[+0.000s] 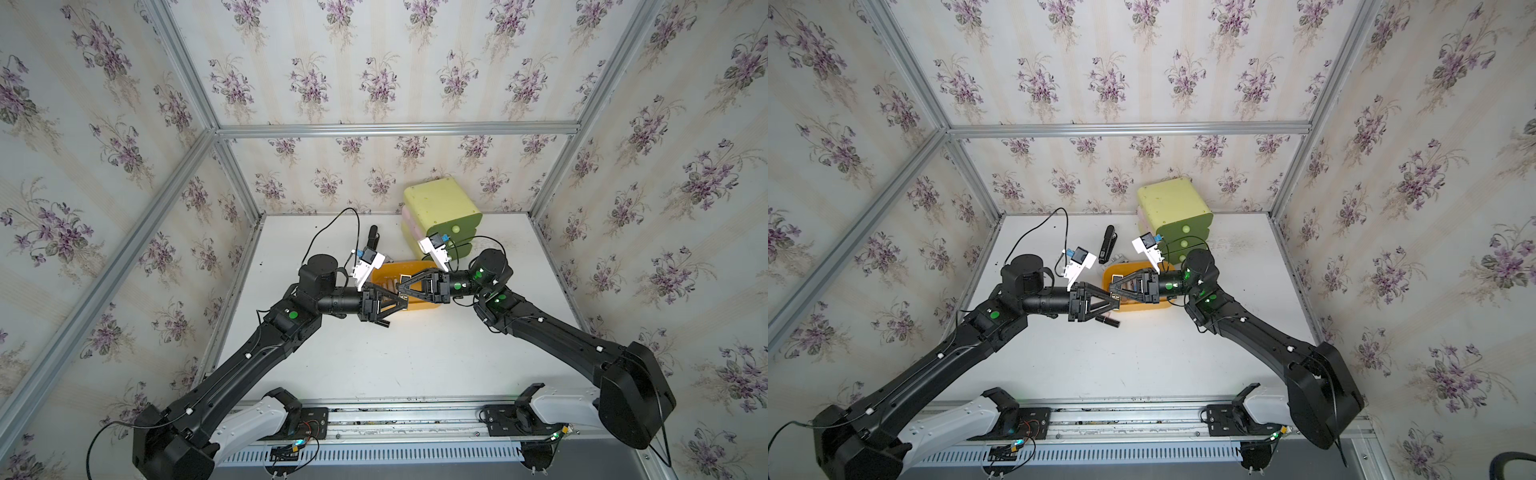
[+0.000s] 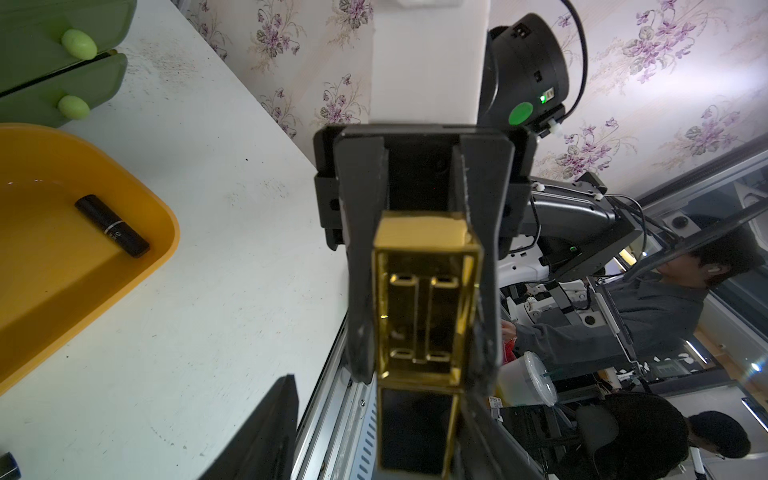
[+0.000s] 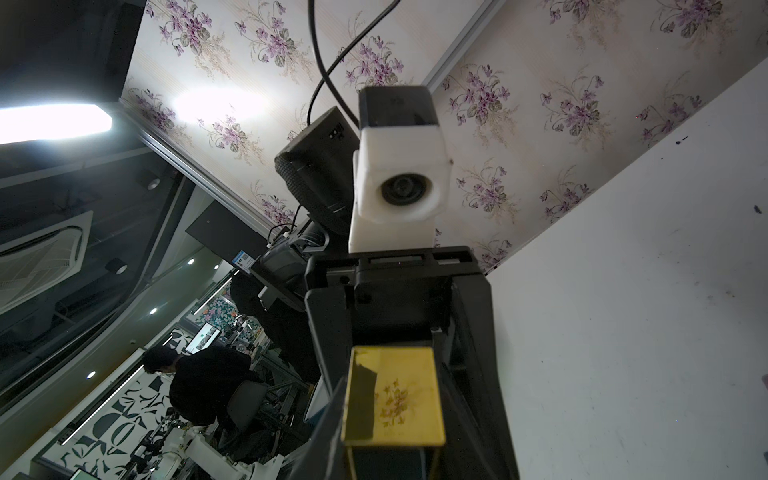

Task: Put the lipstick into the storage box
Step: Place the lipstick in the storage box.

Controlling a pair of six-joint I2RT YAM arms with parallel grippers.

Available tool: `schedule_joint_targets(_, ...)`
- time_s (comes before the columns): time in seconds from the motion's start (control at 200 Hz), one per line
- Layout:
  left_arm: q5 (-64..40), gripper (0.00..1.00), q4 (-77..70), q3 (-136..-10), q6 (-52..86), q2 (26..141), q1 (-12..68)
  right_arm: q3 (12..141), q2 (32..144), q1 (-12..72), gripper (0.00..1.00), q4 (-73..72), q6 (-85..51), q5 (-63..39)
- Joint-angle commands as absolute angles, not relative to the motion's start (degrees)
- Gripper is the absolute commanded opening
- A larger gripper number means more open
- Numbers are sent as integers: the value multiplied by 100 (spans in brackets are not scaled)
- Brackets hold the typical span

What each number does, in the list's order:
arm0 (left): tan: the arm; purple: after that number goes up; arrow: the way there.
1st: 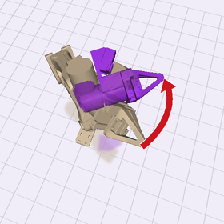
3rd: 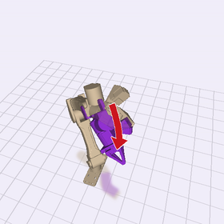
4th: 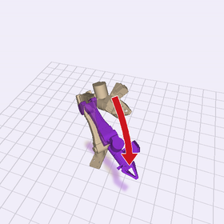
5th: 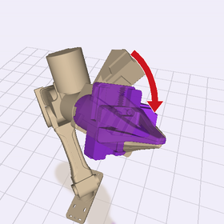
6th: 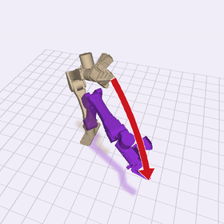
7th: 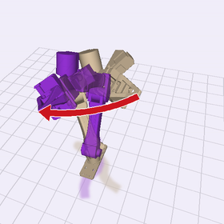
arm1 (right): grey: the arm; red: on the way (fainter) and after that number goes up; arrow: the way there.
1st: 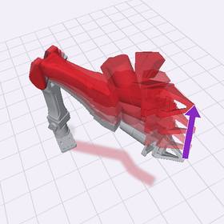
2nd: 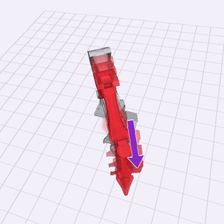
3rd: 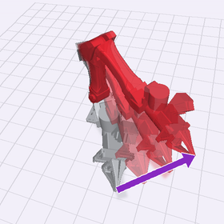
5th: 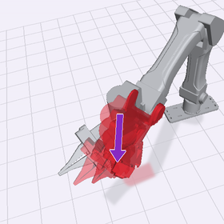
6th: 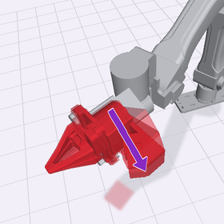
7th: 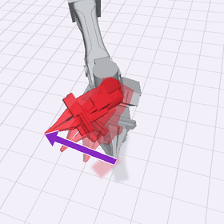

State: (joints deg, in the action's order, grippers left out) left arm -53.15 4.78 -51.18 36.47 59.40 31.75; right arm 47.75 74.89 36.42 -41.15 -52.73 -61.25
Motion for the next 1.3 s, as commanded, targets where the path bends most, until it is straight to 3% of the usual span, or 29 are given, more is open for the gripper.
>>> schedule_joint_targets(0.0,-5262,70,499,-5192,3579,5874,3105,4781,7471,3656,20,-4134,-5208,-6113)
schedule_joint_targets(0.115,-5144,85,816,-5353,3347,5723,2987,4839,7497,3656,20,-3885,-5074,-6057)
schedule_joint_targets(0.25,-4169,100,1758,-5547,2737,5248,2842,5113,7535,3606,18,-2825,-4494,-5851)
schedule_joint_targets(0.395,-2406,100,2825,-5531,2366,4643,2733,5667,7721,3447,17,-992,-3552,-5261)
schedule_joint_targets(0.549,-1543,100,3760,-5504,2205,4665,2699,6481,8237,3278,16,912,-2642,-4044)
schedule_joint_targets(0.819,-1134,100,4137,-5208,2184,4754,2698,7634,9420,3201,15,2353,-1705,-2543)
schedule_joint_targets(1.294,-1140,100,4280,-4849,1884,5037,2698,8573,10963,3164,15,2917,-1277,-1611)
